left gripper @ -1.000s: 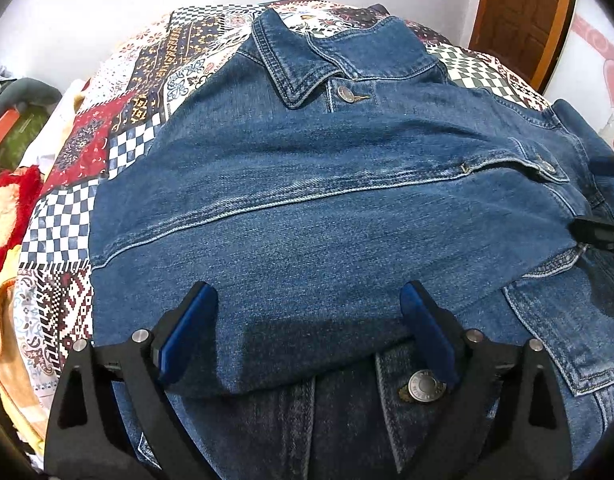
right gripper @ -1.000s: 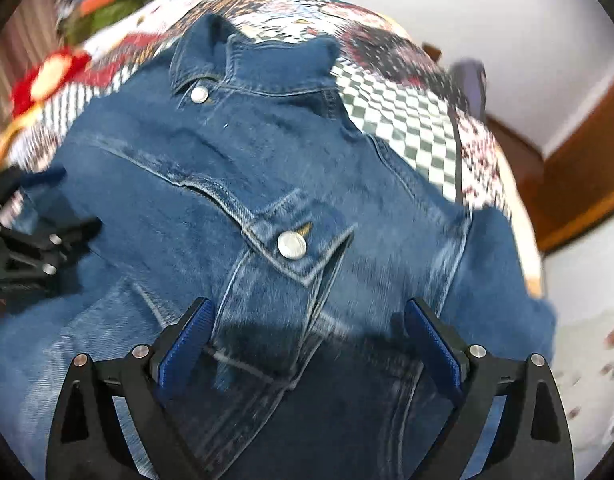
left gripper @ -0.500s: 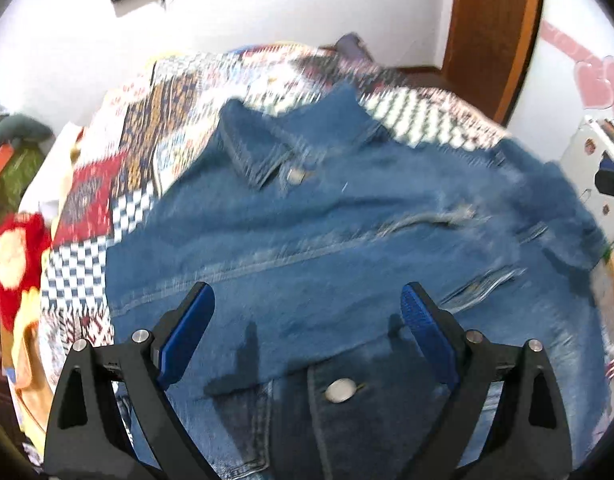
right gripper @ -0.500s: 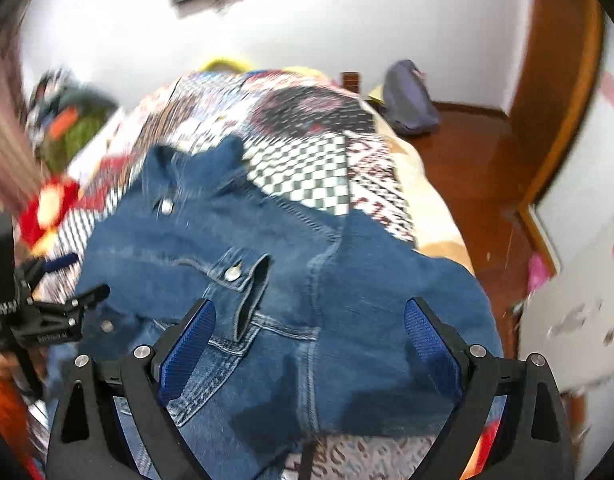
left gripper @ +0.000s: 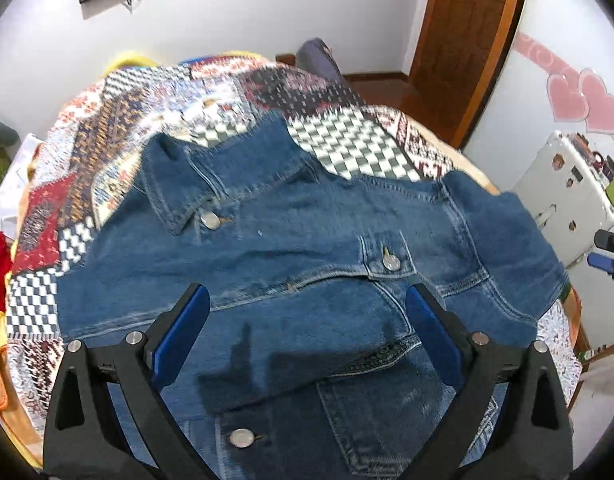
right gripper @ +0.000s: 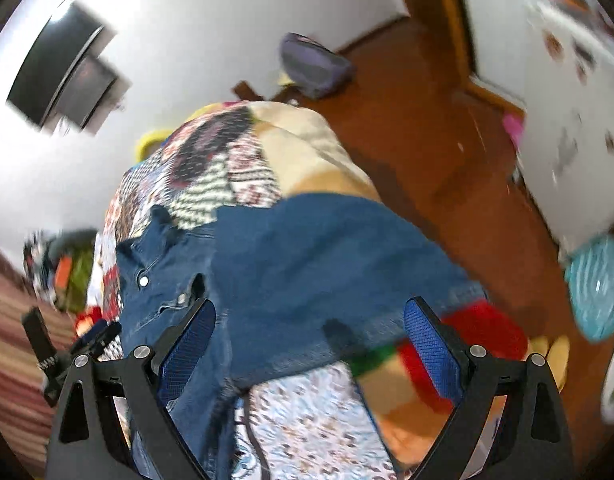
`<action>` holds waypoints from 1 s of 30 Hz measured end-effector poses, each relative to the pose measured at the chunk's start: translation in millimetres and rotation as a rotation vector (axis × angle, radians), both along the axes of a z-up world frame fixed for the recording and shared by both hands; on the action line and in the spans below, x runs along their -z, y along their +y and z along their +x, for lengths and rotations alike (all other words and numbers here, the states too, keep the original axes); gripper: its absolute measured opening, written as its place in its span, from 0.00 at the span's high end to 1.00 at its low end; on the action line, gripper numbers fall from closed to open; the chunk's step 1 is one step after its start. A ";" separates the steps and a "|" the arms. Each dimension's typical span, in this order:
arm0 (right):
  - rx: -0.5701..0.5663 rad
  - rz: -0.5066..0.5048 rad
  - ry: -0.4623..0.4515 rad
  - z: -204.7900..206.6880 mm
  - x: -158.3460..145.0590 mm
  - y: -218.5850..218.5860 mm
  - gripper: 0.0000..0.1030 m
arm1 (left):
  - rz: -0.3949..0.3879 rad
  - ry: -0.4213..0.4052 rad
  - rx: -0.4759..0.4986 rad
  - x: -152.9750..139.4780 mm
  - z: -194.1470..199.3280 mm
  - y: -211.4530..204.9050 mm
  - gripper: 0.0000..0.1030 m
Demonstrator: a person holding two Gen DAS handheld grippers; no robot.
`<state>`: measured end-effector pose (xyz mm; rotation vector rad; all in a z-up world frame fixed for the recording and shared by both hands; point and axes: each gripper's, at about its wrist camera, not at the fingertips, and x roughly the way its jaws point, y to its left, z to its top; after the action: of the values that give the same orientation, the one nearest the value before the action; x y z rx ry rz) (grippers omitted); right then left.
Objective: Fold large clothes
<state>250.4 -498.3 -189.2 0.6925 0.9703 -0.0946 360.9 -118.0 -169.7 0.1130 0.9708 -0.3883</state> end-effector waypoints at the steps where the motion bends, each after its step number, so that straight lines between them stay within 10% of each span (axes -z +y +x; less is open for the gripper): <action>1: 0.015 0.012 0.016 -2.5 6.5 -3.7 0.08 | 0.003 0.013 0.003 4.8 0.0 -2.2 0.04; 7: 0.072 0.203 0.083 -11.5 53.8 -26.0 0.08 | 0.005 0.130 0.001 42.5 -0.7 -9.5 0.04; 14: 0.119 0.197 0.054 11.0 71.1 -30.9 0.09 | 0.014 0.177 -0.003 56.7 -8.4 -8.9 0.04; 23: 0.140 0.017 0.059 46.4 65.8 -19.4 0.64 | 0.005 0.148 -0.041 46.5 -13.6 6.5 0.04; 30: 0.111 -0.052 -0.072 57.8 19.3 -7.0 0.83 | -0.010 0.108 -0.082 32.7 -19.6 26.7 0.04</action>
<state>308.2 -505.4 -208.5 0.6975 0.8571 -0.1904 341.3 -91.3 -202.4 0.0436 1.0762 -0.3261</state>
